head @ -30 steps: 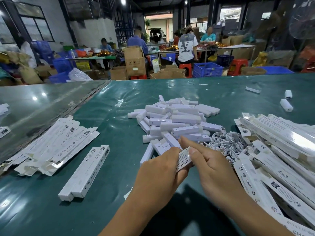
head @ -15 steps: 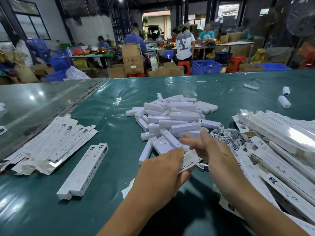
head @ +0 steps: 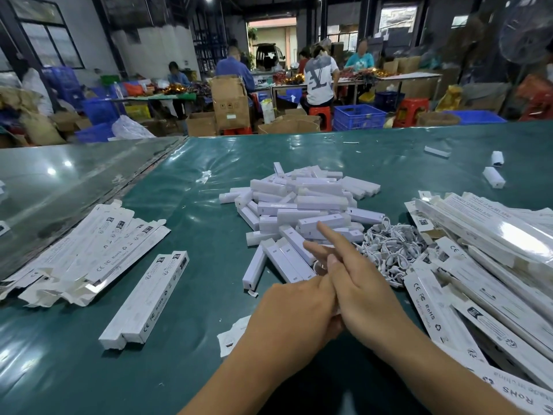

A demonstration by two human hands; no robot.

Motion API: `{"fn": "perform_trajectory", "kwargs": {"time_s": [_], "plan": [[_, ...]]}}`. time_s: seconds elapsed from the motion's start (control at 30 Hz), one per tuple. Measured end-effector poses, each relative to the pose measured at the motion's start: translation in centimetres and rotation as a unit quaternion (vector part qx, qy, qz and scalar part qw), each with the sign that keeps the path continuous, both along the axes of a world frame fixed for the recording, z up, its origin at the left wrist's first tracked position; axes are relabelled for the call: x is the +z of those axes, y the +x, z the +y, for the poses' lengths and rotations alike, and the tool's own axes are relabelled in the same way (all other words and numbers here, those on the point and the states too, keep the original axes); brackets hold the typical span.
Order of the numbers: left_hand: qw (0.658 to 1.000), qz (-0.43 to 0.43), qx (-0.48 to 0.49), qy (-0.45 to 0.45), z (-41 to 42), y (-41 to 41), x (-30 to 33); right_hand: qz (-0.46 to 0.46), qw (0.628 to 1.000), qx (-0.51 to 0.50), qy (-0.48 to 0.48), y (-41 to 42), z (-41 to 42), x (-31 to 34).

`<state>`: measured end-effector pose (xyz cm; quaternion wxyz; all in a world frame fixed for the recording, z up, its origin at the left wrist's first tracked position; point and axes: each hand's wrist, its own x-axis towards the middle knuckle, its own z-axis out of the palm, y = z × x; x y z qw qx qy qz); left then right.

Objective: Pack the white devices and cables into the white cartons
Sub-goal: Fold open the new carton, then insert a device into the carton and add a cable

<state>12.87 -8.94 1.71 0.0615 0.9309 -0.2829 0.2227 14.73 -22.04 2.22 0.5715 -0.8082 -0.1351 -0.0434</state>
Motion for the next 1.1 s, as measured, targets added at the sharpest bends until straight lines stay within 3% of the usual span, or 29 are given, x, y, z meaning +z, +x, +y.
{"fn": "perform_trajectory", "kwargs": {"time_s": [0.13, 0.2, 0.23, 0.3, 0.37, 0.4, 0.43, 0.5, 0.57, 0.63, 0.67, 0.77, 0.87, 0.97, 1.1], "plan": [[0.990, -0.114, 0.031, -0.071, 1.7, 1.0, 0.5, 0.014, 0.997, -0.060, 0.055, 0.8, -0.7, 0.1], [0.968, -0.140, 0.084, -0.192, 3.3, 1.6, 1.4, 0.048, 0.974, -0.131, 0.180, 1.8, -2.0, 0.7], [0.941, -0.098, 0.111, -0.305, 4.1, 1.6, 1.7, 0.075, 0.948, -0.162, 0.264, 2.2, -2.7, 1.2], [0.835, 0.109, 0.084, -0.534, 4.9, 1.5, 2.5, 0.125, 0.897, -0.192, 0.377, 2.4, -3.4, 1.8], [0.689, 0.335, -0.055, -0.640, 4.3, 1.5, 2.2, 0.163, 0.896, -0.160, 0.381, 2.0, -2.6, 1.6], [0.646, 0.380, -0.104, -0.654, 3.8, 1.4, 1.7, 0.184, 0.911, -0.119, 0.348, 1.5, -1.6, 1.3], [0.633, 0.369, -0.139, -0.666, 3.3, 1.4, 1.3, 0.199, 0.931, -0.083, 0.294, 1.0, -0.6, 0.9], [0.650, 0.279, -0.165, -0.687, 3.0, 1.5, 1.3, 0.158, 0.975, -0.063, 0.143, 0.5, 0.6, -0.1], [0.685, 0.190, -0.128, -0.691, 3.8, 1.9, 1.6, -0.002, 0.995, -0.074, -0.067, 1.0, 0.6, -1.1], [0.685, 0.158, -0.079, -0.706, 4.5, 2.3, 1.3, -0.125, 0.960, -0.059, -0.243, 1.9, 0.3, -1.9], [0.686, 0.150, -0.070, -0.709, 4.5, 2.4, 1.0, -0.125, 0.945, -0.041, -0.299, 2.4, 0.2, -2.3], [0.730, 0.132, -0.052, -0.669, 3.7, 2.5, 0.1, -0.080, 0.894, 0.016, -0.441, 3.8, 0.4, -3.5], [0.756, 0.149, -0.033, -0.636, 2.9, 2.7, -0.6, -0.093, 0.885, 0.001, -0.456, 4.4, 0.1, -3.9], [0.768, 0.180, -0.006, -0.615, 2.2, 2.8, -1.2, -0.147, 0.904, -0.064, -0.396, 4.4, -0.3, -3.5], [0.770, 0.197, -0.014, -0.607, 1.9, 2.7, -1.7, -0.142, 0.943, -0.128, -0.273, 3.9, -0.9, -2.3]]}}
